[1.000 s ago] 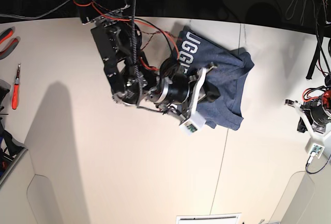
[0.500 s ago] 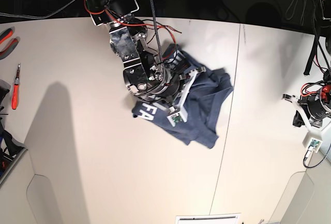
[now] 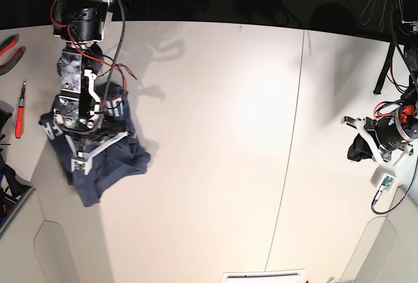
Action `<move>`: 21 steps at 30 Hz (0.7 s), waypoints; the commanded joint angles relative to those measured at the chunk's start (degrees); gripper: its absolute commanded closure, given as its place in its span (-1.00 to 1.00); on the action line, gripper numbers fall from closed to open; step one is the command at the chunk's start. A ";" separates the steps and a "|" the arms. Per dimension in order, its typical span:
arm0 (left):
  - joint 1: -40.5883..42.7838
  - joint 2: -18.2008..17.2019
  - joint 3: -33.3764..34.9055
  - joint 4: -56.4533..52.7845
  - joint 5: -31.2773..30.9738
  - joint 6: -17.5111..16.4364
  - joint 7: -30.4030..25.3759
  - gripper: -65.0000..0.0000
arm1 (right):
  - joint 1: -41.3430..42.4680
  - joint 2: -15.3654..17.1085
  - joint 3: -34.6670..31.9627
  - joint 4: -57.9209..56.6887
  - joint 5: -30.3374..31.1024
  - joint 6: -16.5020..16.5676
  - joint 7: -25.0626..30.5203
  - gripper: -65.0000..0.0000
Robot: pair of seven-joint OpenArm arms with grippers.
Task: Layout the t-shirt on the table in an organized manner, then fold the t-shirt properly
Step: 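Drag the folded shirt with the right gripper to the table corner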
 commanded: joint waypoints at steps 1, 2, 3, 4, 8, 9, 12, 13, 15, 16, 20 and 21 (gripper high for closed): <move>-0.87 -0.96 -0.48 0.81 -1.31 -0.85 -0.98 1.00 | -0.70 1.05 1.90 -0.13 -1.33 -1.25 -3.10 1.00; -0.87 -0.96 -0.48 0.81 -1.64 -0.92 -0.98 1.00 | -1.01 1.70 3.41 -0.13 -0.94 -1.20 -3.10 1.00; -0.90 -0.96 -0.48 0.81 -1.84 -0.90 -1.01 1.00 | -1.29 2.32 4.81 -0.13 -0.66 -1.18 -3.15 1.00; -0.90 -0.96 -0.48 0.81 -2.23 -0.87 -1.01 1.00 | -1.60 2.78 6.05 -0.13 0.02 -0.98 -3.19 1.00; -0.90 -0.94 -0.48 0.81 -4.02 -1.84 -1.01 1.00 | -2.93 3.74 8.61 -0.02 3.43 0.76 -2.84 1.00; -0.90 -0.92 -0.48 0.81 -4.39 -2.25 -1.01 1.00 | -3.19 3.74 8.66 0.04 3.87 0.96 -2.71 1.00; -0.90 -0.76 -0.48 0.81 -5.97 -2.38 -1.03 1.00 | -3.15 3.72 8.66 0.59 4.63 1.07 -2.47 1.00; -0.90 -0.79 -0.48 0.81 -6.43 -2.38 -1.05 1.00 | -3.17 3.72 8.66 1.60 4.70 1.05 -2.27 1.00; -0.90 -0.79 -0.48 0.81 -7.69 -2.40 -1.81 1.00 | -3.19 3.72 8.66 5.35 4.66 1.07 -2.32 1.00; -0.92 -0.81 -0.48 0.81 -8.11 -2.40 -2.47 1.00 | -3.19 3.72 8.66 8.11 4.66 1.07 -2.40 1.00; -1.53 -0.81 -0.50 0.81 -9.77 -3.54 -6.36 1.00 | -2.95 3.72 8.63 23.08 5.38 1.14 -2.51 1.00; -1.90 -0.81 -0.55 0.81 -10.49 -4.44 -7.04 1.00 | -2.86 3.72 8.63 27.12 5.88 1.90 -2.56 1.00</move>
